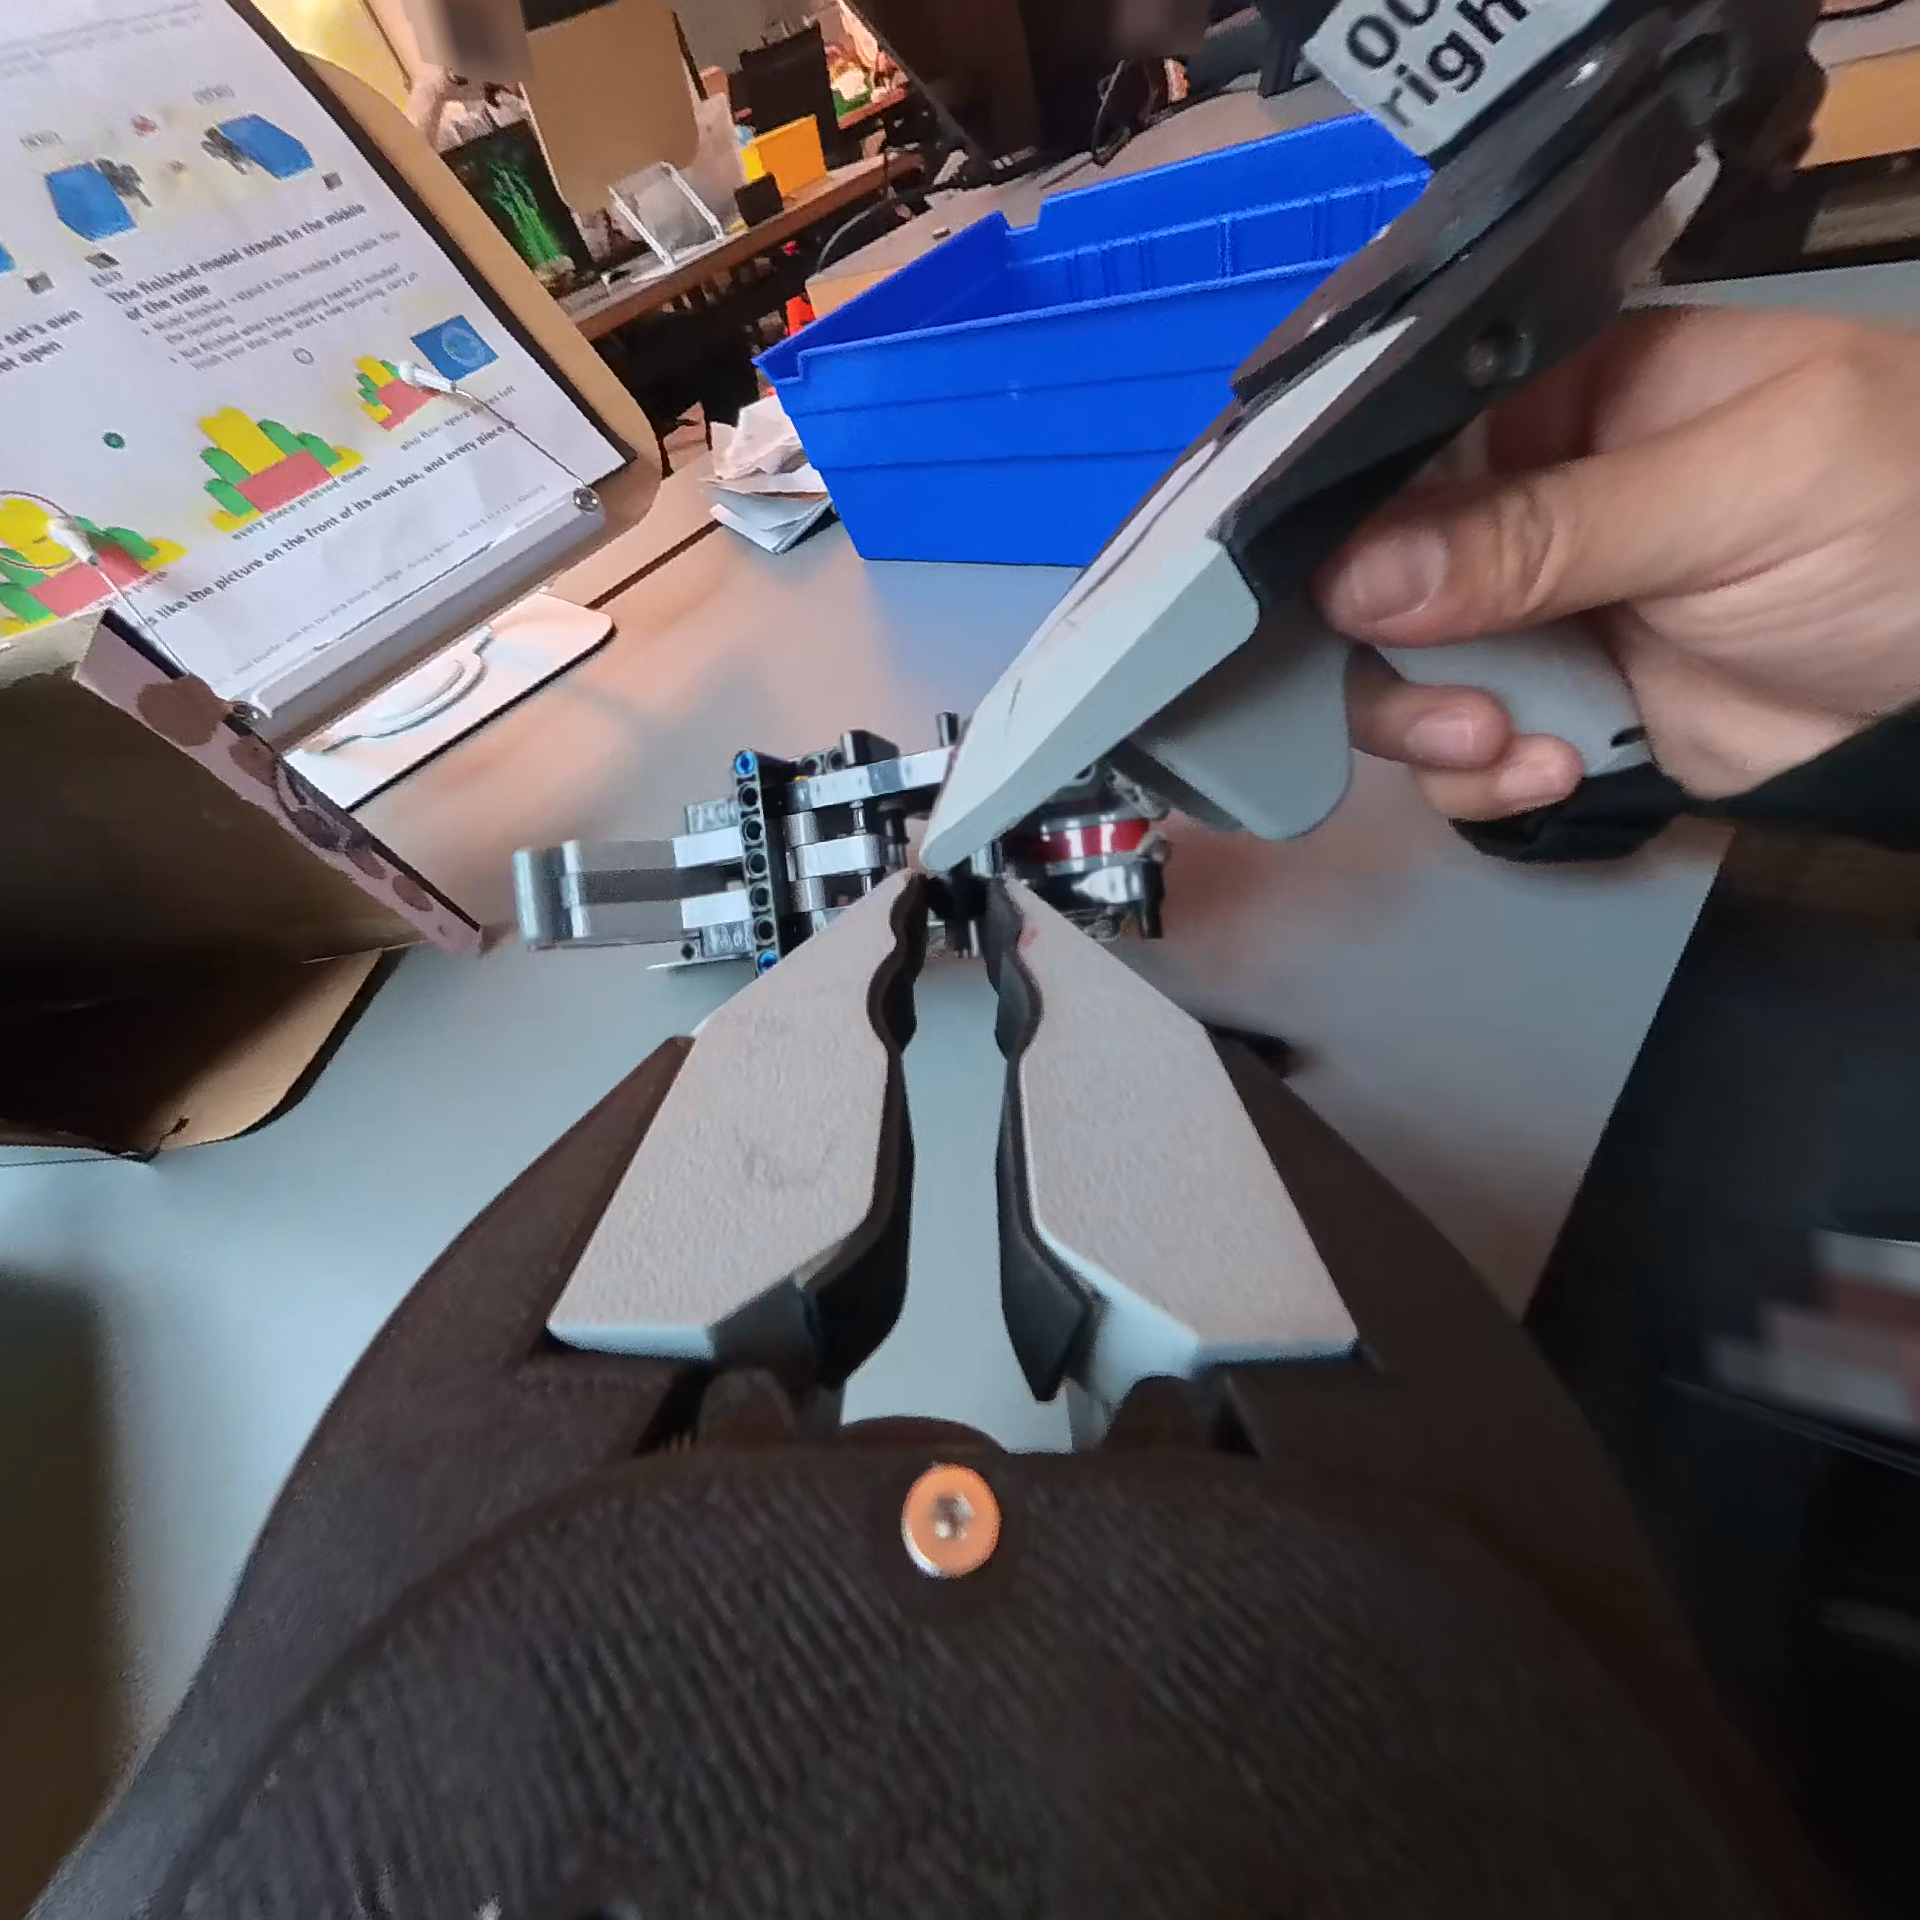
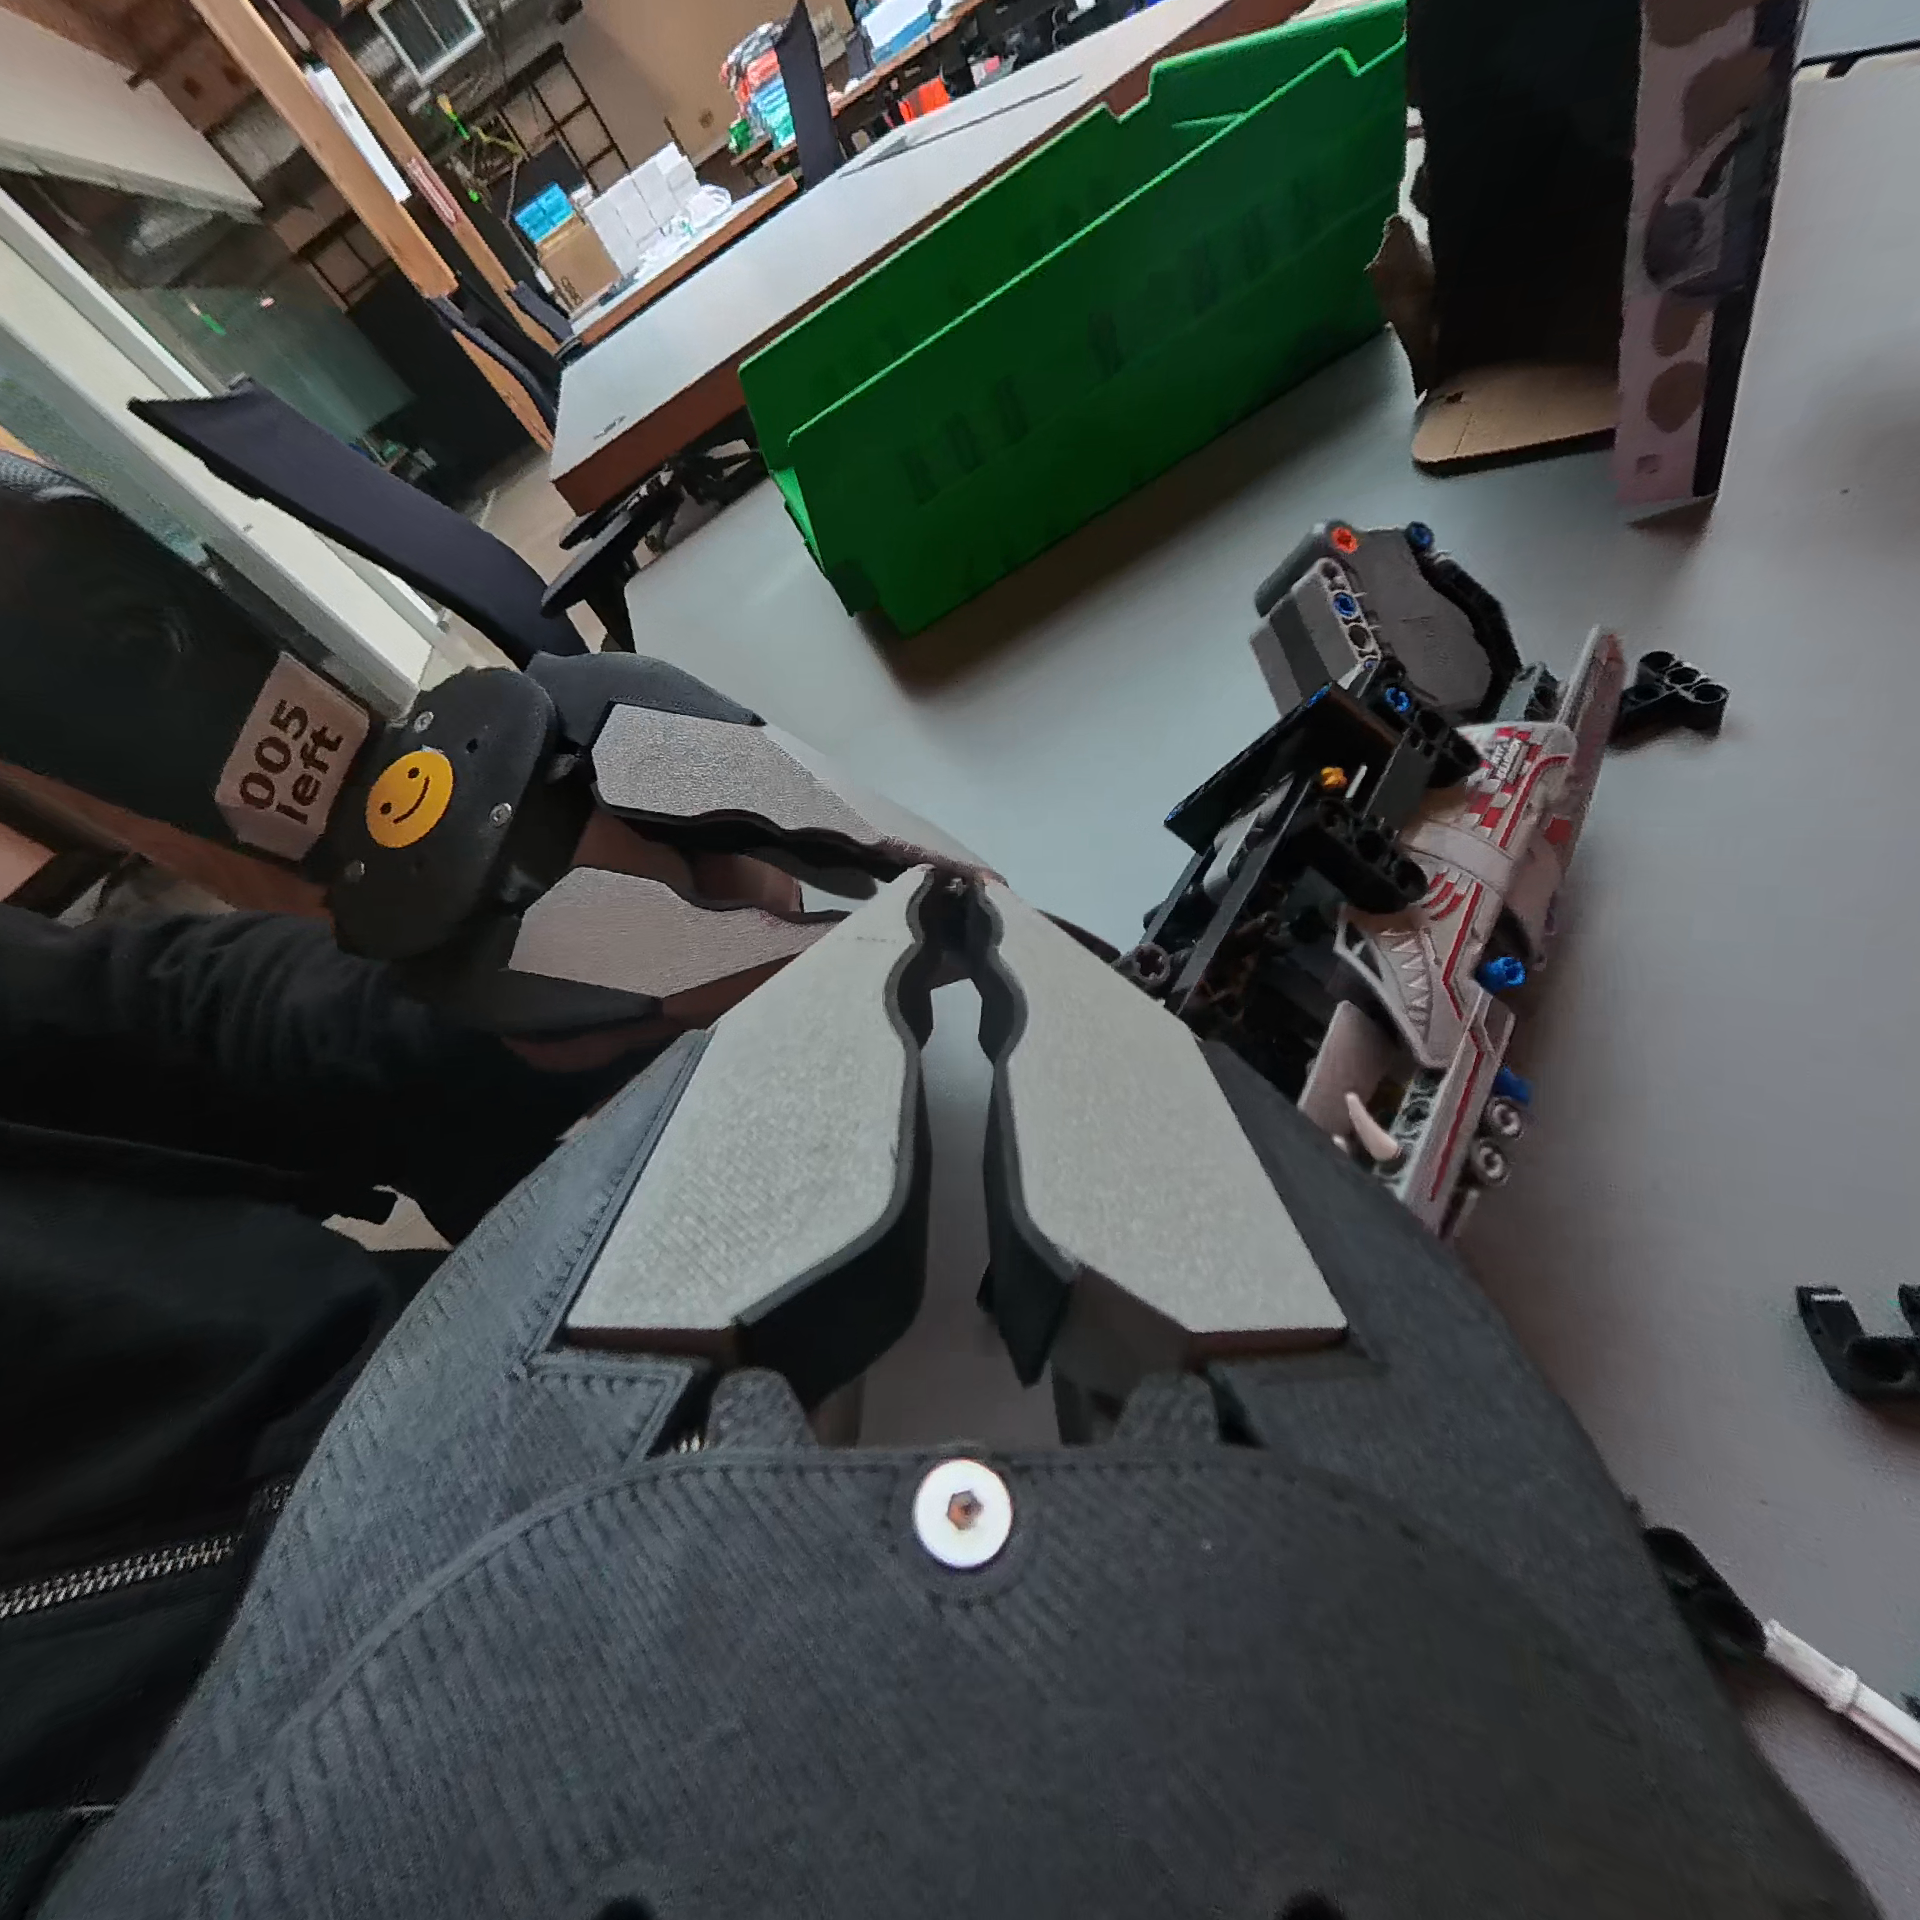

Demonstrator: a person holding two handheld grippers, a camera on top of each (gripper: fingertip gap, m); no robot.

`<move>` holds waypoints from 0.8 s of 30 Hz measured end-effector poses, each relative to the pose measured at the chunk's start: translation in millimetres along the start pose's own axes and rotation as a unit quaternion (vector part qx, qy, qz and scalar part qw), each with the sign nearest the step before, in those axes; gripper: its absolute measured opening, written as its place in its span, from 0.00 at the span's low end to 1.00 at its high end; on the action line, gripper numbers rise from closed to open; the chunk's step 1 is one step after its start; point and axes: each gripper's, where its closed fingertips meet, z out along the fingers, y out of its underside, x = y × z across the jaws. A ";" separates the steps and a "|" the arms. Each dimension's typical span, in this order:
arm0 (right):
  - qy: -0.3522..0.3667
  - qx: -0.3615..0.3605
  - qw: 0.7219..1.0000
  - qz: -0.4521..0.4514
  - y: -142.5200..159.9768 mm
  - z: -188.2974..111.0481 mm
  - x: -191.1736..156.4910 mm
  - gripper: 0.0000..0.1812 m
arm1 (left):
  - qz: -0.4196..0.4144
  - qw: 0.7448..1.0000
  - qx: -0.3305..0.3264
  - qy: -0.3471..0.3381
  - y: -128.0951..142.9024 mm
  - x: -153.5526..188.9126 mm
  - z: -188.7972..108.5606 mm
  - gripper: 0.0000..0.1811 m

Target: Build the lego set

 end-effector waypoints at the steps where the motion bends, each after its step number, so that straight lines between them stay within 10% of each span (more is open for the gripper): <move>1: -0.001 0.009 1.000 0.005 -2.0 -0.7 -0.6 0.00 | -0.010 1.000 0.008 0.001 -2.2 -0.8 -0.9 0.05; 24: -0.051 0.107 0.988 0.099 -18.0 -6.6 2.2 0.00 | -0.035 0.998 0.048 -0.005 -11.6 -7.3 -2.9 0.04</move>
